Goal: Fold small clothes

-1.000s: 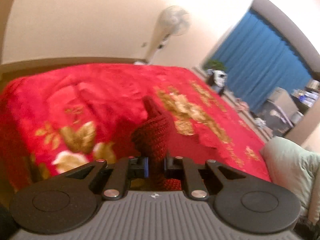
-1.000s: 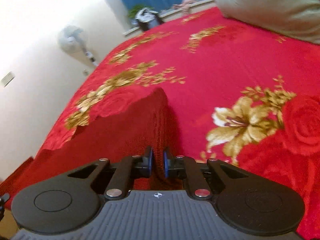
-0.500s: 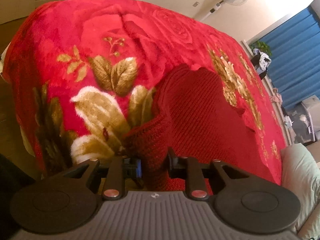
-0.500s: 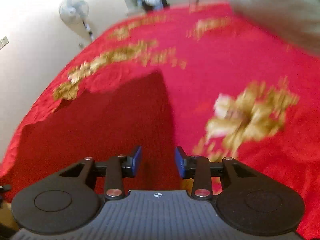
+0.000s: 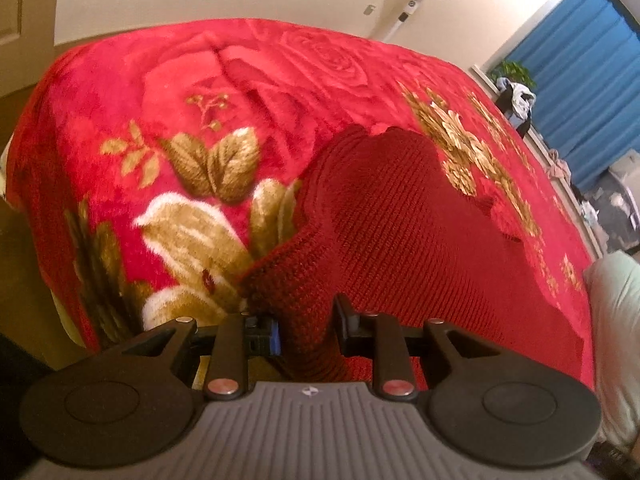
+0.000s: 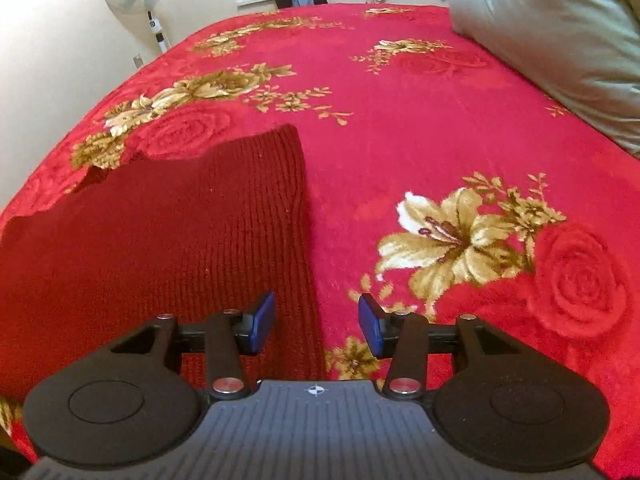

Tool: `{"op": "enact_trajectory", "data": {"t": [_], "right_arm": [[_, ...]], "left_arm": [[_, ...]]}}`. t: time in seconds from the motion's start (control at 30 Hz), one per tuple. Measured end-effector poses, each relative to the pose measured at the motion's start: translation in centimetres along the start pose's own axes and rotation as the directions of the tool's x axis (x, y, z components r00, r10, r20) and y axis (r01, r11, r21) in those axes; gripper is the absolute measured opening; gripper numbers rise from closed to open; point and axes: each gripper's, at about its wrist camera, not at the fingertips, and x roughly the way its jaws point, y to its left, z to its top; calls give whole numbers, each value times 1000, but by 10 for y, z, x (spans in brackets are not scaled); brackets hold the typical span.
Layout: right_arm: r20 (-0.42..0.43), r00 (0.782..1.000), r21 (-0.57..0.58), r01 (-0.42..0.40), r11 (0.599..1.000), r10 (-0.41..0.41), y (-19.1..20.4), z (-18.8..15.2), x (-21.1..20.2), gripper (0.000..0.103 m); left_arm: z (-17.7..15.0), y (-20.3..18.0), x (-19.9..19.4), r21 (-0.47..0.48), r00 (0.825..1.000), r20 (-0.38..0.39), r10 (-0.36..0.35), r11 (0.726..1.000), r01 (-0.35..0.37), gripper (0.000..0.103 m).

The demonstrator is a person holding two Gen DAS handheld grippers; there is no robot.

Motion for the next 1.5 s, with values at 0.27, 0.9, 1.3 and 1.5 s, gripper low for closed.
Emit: {"op": "enact_trajectory", "data": {"t": [0.27,0.9,1.3,1.5], "right_arm": [[18,999,15,-42,999,42,1,4,-12,48],[136,990,146,-41,988,21,-36,30,-37,48],[174,984,294,-12,956,-41,-80,31,-35,48],[211,967,275,-197,941,141,-63,30,-34,48]], "left_arm": [[-2,-12,1,103,999,5,52,993,-52,22],[-36,-261,-65,574,985,75,-152,815,82,15],[-146,-310,-2,671,898,-380,-220,603,432,47],[-69,-251,-43,652,896,-296,-331,615,442,56]]}}
